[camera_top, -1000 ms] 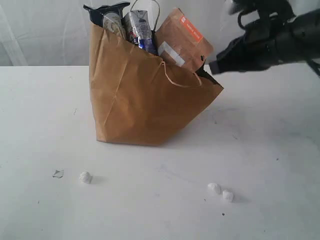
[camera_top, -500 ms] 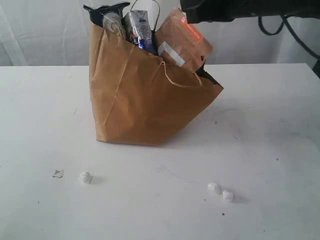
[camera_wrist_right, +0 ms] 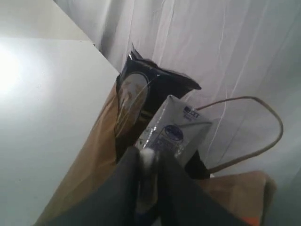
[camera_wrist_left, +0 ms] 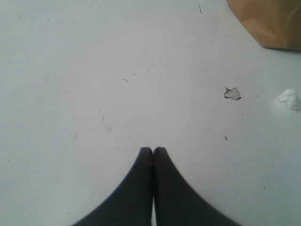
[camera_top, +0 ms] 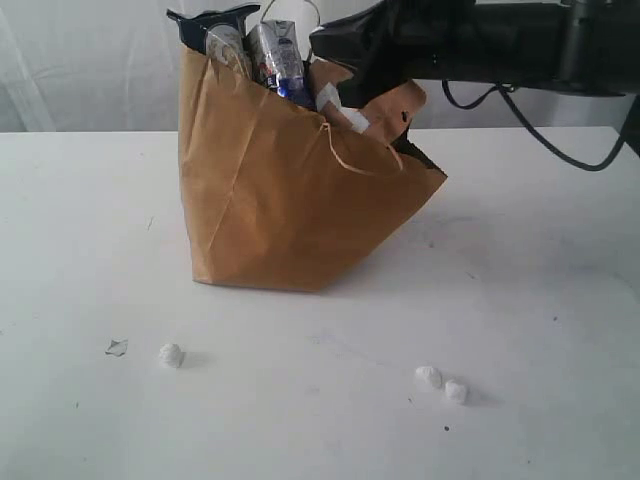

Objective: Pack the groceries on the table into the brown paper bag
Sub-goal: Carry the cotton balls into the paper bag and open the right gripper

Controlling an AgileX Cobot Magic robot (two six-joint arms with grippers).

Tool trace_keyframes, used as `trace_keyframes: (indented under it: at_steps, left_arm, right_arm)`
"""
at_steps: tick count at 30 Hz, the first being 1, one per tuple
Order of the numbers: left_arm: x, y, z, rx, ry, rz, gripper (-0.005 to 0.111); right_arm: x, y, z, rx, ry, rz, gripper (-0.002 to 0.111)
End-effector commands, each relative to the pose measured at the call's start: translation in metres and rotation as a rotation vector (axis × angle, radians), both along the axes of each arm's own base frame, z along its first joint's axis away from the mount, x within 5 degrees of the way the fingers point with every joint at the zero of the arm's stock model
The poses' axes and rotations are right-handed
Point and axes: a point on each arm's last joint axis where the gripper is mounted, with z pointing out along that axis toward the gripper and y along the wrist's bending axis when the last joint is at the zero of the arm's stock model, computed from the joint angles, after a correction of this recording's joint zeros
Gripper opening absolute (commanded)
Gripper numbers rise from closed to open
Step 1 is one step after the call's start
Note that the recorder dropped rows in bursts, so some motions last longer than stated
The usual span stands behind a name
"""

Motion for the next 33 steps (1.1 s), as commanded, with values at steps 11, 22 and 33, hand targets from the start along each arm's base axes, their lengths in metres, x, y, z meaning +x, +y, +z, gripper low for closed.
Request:
trace_keyframes:
  at_steps: [11, 22, 33]
  left_arm:
    - [-0.001, 0.000, -0.004, -0.002, 0.022, -0.006, 0.000]
    - [-0.001, 0.000, -0.004, -0.002, 0.022, -0.006, 0.000]
    - [-0.001, 0.000, -0.004, -0.002, 0.022, -0.006, 0.000]
  right_arm:
    - [0.003, 0.002, -0.005, 0.003, -0.003, 0.007, 0.060]
    - [0.000, -0.015, 0.026, 0.119, 0.143, -0.246, 0.060]
    - [-0.051, -0.038, 0.052, -0.227, 0.291, -0.305, 0.050]
